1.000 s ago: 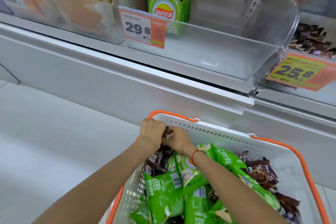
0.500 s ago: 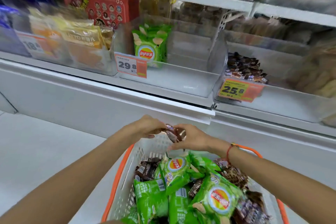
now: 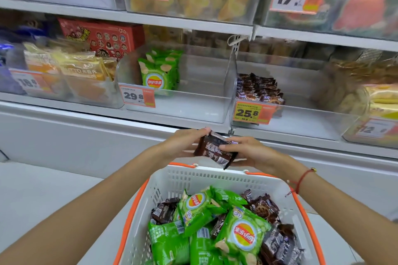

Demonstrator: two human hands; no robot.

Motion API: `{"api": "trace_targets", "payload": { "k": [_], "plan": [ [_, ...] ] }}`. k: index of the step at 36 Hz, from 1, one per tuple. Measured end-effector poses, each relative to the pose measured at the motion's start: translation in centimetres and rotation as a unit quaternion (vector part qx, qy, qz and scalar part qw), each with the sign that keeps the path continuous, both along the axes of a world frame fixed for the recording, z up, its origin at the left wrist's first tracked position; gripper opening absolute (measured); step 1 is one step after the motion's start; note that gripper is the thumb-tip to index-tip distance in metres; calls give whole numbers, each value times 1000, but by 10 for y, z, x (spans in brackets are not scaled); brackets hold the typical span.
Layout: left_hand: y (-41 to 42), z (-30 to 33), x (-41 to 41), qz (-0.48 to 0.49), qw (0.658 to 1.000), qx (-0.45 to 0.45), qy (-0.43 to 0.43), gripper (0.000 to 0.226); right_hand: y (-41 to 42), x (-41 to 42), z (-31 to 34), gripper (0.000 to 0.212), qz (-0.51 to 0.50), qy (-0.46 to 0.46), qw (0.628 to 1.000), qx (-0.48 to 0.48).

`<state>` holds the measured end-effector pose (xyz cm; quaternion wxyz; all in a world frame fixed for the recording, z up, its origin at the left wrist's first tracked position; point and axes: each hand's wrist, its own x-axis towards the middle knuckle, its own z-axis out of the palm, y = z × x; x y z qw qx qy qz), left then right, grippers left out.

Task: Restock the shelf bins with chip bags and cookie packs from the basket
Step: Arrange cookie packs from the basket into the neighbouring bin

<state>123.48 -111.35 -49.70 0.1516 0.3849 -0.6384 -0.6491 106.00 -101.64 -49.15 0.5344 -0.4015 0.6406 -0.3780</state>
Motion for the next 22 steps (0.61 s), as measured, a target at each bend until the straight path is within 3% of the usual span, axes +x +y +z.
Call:
{"api": "trace_targets", "payload": {
  "k": [5,7,9,12,14,16,20,22],
  "plan": [
    [-4,5,-13,19,999,-9,36,27,4,-10,3,39,-104,-30,989,-100],
    [-2,8,-25,77,996,-17,38,27,3,-10,6,35,-147,19,972,-180],
    [5,11,-36,137,990,6,38,28,3,-9,8,31,-164,172,919,-314],
    [17,19,-42,126,980,134,82,50,4,-10,8,33,-94,408,791,-446],
    [18,21,-41,123,964,193,136,62,5,-16,7,40,-50,500,717,-483],
    [16,21,-36,111,963,198,143,67,5,-22,7,33,-22,556,655,-511],
    [13,17,-27,67,988,93,106,25,0,-31,4,17,20,629,583,-514],
    [11,15,-25,77,988,63,120,21,0,-37,2,32,13,645,590,-485]
  ]
}}
